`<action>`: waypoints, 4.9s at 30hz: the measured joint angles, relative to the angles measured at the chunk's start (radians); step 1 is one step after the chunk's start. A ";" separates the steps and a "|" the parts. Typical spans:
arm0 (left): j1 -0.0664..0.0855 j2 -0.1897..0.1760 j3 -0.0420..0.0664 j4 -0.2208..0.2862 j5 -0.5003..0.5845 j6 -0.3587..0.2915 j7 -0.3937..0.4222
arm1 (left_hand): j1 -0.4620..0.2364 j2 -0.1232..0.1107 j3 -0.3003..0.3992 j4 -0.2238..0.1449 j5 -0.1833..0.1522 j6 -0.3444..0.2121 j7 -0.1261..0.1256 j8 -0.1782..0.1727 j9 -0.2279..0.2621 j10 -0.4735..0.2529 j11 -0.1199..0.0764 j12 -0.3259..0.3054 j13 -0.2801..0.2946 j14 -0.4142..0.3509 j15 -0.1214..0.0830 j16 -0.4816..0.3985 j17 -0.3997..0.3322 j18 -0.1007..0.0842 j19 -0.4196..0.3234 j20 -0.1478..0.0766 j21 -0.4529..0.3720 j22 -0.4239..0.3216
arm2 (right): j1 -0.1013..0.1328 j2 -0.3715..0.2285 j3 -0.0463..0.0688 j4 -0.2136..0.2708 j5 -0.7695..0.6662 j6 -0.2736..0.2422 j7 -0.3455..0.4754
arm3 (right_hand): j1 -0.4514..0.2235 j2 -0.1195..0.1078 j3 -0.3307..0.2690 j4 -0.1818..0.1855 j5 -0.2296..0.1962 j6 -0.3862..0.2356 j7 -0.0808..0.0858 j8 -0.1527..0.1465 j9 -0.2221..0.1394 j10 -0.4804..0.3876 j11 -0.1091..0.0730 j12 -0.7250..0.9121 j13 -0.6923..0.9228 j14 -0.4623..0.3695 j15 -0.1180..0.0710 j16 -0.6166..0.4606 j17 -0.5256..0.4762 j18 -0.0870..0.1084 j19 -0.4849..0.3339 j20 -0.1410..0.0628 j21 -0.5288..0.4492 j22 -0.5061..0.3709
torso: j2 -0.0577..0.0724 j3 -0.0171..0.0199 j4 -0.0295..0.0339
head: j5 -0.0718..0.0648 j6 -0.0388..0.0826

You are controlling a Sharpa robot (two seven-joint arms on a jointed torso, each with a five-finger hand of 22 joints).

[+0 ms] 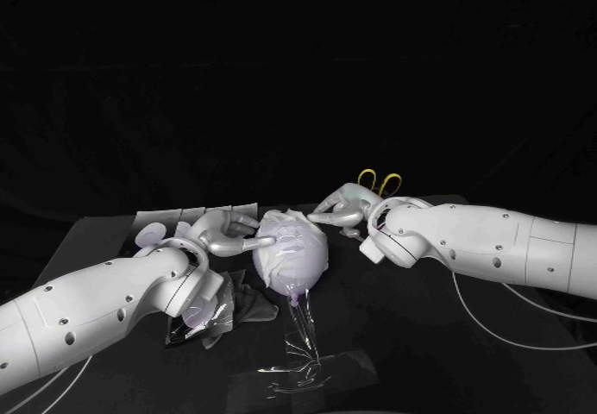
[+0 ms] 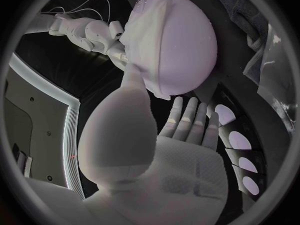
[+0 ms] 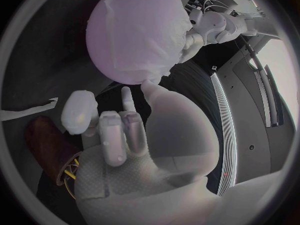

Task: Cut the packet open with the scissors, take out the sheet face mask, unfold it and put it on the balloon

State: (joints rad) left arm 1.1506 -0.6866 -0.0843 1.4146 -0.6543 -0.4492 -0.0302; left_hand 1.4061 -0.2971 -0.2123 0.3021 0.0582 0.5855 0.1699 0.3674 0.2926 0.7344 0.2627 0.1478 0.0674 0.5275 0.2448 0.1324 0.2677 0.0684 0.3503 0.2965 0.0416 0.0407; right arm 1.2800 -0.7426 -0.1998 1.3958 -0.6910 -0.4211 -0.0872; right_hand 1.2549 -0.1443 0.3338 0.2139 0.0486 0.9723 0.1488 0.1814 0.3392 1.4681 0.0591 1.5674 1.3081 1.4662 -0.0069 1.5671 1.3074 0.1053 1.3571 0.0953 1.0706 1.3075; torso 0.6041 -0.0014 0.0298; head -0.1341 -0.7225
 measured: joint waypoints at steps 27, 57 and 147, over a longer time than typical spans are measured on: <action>0.007 0.013 0.002 -0.006 -0.058 0.021 -0.056 | 0.059 0.033 0.039 0.000 0.003 -0.007 0.000 0.041 0.009 -0.004 -0.004 0.032 0.003 0.023 -0.002 0.023 0.008 0.000 -0.011 -0.004 0.000 0.001 | 0.015 0.025 0.006 -0.006 -0.031 0.024 0.017 | 0.045 0.002 -0.050 -0.003 0.000 -0.021 0.007 -0.015 -0.007 0.000 0.007 -0.003 0.000 0.002 0.005 0.000 0.000 -0.006 -0.011 0.011 -0.020 0.000 | 0.007 -0.0008 -0.0006 | -0.002 0.004; 0.016 0.013 0.002 -0.002 -0.061 0.031 -0.070 | 0.068 0.042 0.045 0.000 0.003 -0.007 0.000 0.058 0.013 -0.003 -0.004 0.044 0.005 0.030 -0.002 0.031 0.011 0.000 -0.018 -0.003 0.000 0.001 | 0.018 0.051 0.007 -0.029 -0.084 0.020 -0.016 | 0.180 0.086 0.020 -0.100 -0.005 0.130 -0.076 0.125 0.038 -0.001 -0.063 0.000 -0.001 -0.001 -0.052 0.000 0.001 -0.014 0.014 -0.040 0.019 0.001 | 0.012 0.0012 -0.0006 | 0.000 0.002; 0.018 0.012 0.002 -0.002 -0.043 0.044 -0.076 | 0.068 0.050 0.050 0.000 0.002 -0.014 0.000 0.073 0.014 -0.003 -0.004 0.056 0.005 0.037 -0.002 0.042 0.012 0.000 -0.021 -0.007 0.000 0.001 | 0.019 0.063 0.008 -0.034 -0.060 0.028 0.014 | 0.230 0.063 -0.019 -0.075 -0.005 0.121 -0.085 0.148 0.125 -0.005 -0.069 0.000 0.001 0.000 -0.058 0.000 0.000 -0.022 0.034 -0.046 0.027 0.000 | 0.018 0.0016 -0.0012 | -0.002 0.001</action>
State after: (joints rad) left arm 1.1689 -0.6743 -0.0826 1.4126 -0.6974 -0.4054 -0.1062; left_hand 1.4737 -0.2474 -0.1624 0.3020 0.0603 0.5712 0.1698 0.4403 0.3062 0.7311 0.2589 0.2034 0.0722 0.5650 0.2430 0.1741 0.2795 0.0684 0.3288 0.2896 0.0417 0.0417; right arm 1.2989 -0.6795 -0.1916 1.3616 -0.7508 -0.3936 -0.0731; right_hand 1.4846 -0.0815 0.3147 0.1393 0.0437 1.0934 0.0641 0.3296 0.4646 1.4635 -0.0102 1.5674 1.3090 1.4665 -0.0646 1.5673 1.3073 0.0828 1.3910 0.0497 1.0977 1.3077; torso 0.6221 0.0002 0.0286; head -0.1359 -0.7215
